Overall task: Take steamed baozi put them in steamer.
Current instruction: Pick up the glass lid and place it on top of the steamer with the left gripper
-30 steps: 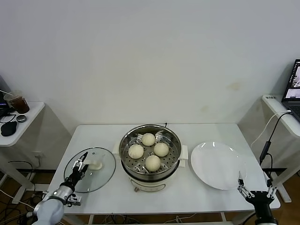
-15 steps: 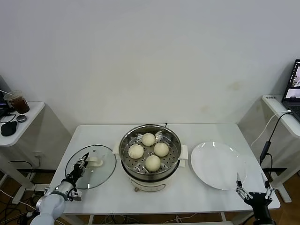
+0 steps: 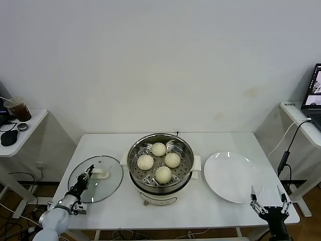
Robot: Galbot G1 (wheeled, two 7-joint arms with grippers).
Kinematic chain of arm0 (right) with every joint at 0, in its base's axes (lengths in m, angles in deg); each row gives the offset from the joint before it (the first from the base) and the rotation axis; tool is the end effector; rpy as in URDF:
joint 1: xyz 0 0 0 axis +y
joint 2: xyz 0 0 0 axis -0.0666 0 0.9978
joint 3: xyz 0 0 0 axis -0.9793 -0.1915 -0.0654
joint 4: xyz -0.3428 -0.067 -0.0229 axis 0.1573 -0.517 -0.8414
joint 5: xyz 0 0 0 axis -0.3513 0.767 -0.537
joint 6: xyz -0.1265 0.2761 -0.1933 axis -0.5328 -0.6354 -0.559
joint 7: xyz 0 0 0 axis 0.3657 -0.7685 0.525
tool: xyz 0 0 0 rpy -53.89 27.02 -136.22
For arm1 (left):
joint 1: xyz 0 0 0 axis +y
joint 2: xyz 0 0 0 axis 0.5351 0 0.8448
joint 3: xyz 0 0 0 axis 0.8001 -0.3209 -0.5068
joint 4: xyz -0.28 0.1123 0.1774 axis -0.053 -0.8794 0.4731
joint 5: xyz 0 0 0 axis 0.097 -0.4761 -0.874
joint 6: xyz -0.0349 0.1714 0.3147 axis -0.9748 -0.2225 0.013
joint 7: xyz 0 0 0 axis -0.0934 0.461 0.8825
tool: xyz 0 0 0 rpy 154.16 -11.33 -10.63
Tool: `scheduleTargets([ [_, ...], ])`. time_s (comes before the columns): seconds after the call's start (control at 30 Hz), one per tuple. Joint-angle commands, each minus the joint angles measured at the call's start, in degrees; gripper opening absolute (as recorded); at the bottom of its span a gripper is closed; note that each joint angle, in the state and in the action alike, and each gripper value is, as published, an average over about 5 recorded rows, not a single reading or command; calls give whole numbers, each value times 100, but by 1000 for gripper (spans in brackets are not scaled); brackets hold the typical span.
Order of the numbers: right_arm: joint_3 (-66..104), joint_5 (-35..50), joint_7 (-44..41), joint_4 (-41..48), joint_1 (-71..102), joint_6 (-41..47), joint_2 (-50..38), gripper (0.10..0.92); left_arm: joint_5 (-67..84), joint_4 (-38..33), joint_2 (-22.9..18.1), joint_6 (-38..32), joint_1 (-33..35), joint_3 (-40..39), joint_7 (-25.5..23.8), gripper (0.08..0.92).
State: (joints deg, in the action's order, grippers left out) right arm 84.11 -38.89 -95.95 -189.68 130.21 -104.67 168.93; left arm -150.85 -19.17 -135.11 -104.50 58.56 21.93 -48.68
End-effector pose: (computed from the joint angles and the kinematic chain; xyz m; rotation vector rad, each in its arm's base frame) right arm 0.1160 -0.1447 -0.3446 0.1919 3.0839 -0.2951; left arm 0.3240 0.2175 -0.4460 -0.3303 -2.0553 -2.3397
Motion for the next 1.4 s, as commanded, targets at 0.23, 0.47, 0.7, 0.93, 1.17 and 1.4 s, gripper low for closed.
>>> scheduleTargets([
  [0.23,-218,-102,2,-13,52,-14,-53,823,1493,-2618,323,987,1803,495,235,169],
  [0.47,-347,-133,3,-56,133,-24,-154,823,2426,-4469,685,1848,3131,1134,-391,168],
  [0.7,-549,-209,6,-16,198,-63,-244,823,2733,-6176,995,3633,3588,1081,-1073,168],
  [0.93,-794,-479,57,189,116,-145,-211,823,2687,-6624,1426,4639,2551,-186,-1605,168],
  [1.17,-860,-1120,338,554,-134,-267,-10,823,2199,-6068,1333,5127,757,-2122,-1806,168],
  [1.4,-866,-1395,590,752,-271,-368,41,823,547,-5292,250,5492,-695,-3588,-2794,168],
])
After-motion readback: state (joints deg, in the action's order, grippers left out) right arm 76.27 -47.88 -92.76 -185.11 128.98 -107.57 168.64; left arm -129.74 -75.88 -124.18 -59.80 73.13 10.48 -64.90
